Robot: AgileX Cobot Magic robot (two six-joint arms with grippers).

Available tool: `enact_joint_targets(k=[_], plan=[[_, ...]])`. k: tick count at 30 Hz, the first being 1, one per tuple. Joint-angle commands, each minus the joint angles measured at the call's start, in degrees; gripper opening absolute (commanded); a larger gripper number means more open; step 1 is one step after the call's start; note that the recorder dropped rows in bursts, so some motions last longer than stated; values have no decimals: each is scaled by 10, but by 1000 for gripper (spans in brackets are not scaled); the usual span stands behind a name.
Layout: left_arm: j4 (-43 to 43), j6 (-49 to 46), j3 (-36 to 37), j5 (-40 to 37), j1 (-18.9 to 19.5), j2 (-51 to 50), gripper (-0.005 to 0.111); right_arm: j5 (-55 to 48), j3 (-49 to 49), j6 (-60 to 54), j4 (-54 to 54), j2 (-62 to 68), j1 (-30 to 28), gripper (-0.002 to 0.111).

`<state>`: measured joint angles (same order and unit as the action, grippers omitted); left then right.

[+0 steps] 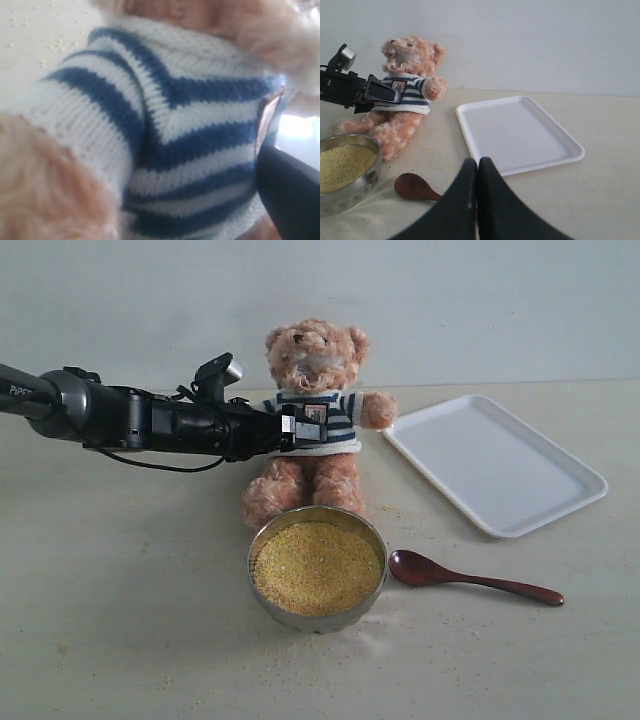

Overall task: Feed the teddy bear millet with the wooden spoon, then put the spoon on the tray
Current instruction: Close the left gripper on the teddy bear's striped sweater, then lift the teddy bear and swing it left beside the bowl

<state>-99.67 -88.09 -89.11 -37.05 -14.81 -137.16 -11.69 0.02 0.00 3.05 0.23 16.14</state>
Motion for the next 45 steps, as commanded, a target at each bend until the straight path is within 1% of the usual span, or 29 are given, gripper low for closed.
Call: enact_joint_targets(k=[1, 3, 5, 6, 7, 8, 9, 10, 11, 12, 16, 19, 22, 25, 31, 35, 39, 45], plan=[[-3, 3, -3, 0, -5, -1, 104, 5, 0, 0, -6, -2, -2, 0], [-3, 3, -3, 0, -5, -1, 104, 5, 0, 0, -6, -2, -2, 0], [-3, 3, -3, 0, -5, -1, 99, 5, 0, 0, -6, -2, -2, 0], [-3, 6, -3, -1, -5, -1, 87, 5, 0, 0, -6, -2, -2, 0], [-3, 15, -3, -5, -4, -1, 78, 5, 0, 0, -6, -2, -2, 0], [23, 41, -3, -8, 0, 5, 57, 5, 0, 0, -6, -2, -2, 0], [47, 58, -3, -9, 5, 10, 47, 5, 0, 0, -6, -2, -2, 0], [82, 84, -3, -14, 10, 17, 27, 5, 0, 0, -6, -2, -2, 0], [100, 91, -3, -19, 15, 24, 15, 5, 0, 0, -6, -2, -2, 0], [122, 95, -3, -33, 23, 31, 6, 5, 0, 0, -6, -2, -2, 0], [128, 103, -3, -90, 48, 45, 5, 5, 0, 0, -6, -2, -2, 0], [137, 103, -3, -115, 70, 54, 5, 5, 0, 0, -6, -2, -2, 0], [176, 138, -3, -154, 99, 67, 5, 5, 0, 0, -6, -2, -2, 0], [198, 156, -3, -167, 127, 87, 5, 5, 0, 0, -6, -2, -2, 0], [202, 167, -3, -208, 175, 124, 5, 5, 0, 0, -6, -2, -2, 0], [201, 195, -3, -249, 202, 147, 5, 5, 0, 0, -6, -2, -2, 0], [198, 216, -3, -322, 220, 159, 5, 5, 0, 0, -6, -2, -2, 0], [197, 227, -3, -329, 225, 167, 5, 5, 0, 0, -6, -2, -2, 0]])
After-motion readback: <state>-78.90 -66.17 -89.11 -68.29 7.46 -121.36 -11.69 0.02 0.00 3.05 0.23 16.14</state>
